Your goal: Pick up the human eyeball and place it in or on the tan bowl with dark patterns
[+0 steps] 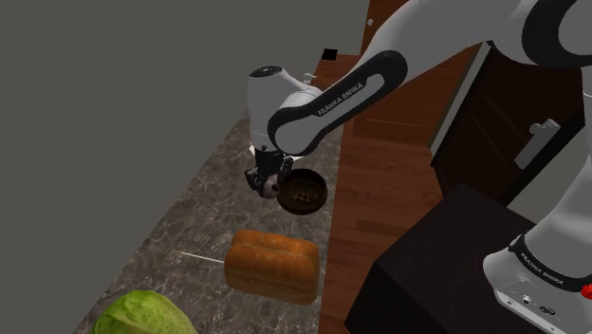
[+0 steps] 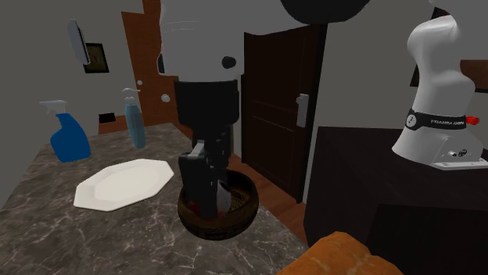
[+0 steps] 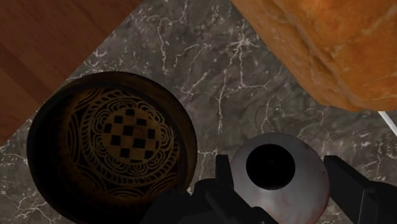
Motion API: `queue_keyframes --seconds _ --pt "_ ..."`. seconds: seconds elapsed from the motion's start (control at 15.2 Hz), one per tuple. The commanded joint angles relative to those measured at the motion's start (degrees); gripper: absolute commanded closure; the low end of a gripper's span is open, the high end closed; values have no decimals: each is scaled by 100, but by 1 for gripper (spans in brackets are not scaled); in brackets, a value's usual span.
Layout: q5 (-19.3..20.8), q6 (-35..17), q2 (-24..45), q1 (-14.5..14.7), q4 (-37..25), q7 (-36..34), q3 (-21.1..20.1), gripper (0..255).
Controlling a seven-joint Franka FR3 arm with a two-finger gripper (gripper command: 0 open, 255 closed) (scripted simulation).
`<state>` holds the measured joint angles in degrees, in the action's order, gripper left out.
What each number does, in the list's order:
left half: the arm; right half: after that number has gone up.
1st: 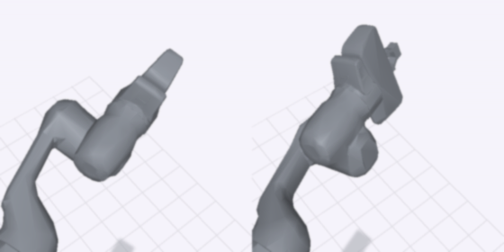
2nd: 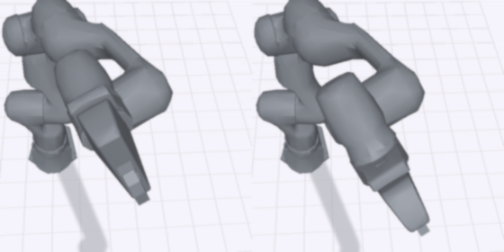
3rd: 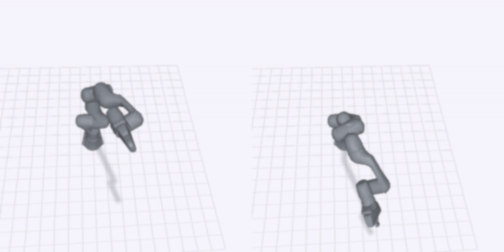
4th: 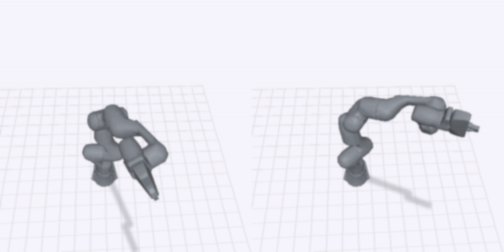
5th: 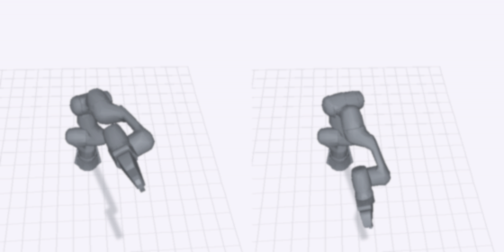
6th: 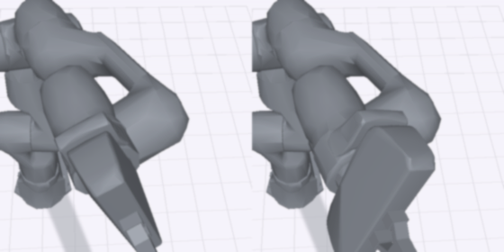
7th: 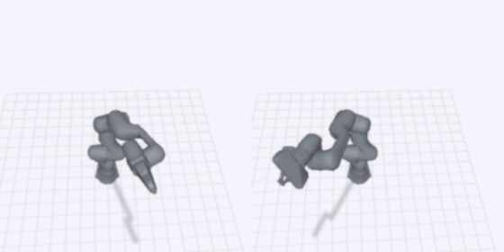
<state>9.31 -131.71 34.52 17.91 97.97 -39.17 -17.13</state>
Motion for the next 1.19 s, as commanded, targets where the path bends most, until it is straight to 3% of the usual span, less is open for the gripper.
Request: queue_keyframes --seconds 0.0,0.59,1.12 --pt "-60 -88 -195 -242 284 245 4 255" --pt "-298 -331 -715 -1262 1057 1430 119 255" --pt "-159 -776 -282 -1187 1076 1359 217 255"
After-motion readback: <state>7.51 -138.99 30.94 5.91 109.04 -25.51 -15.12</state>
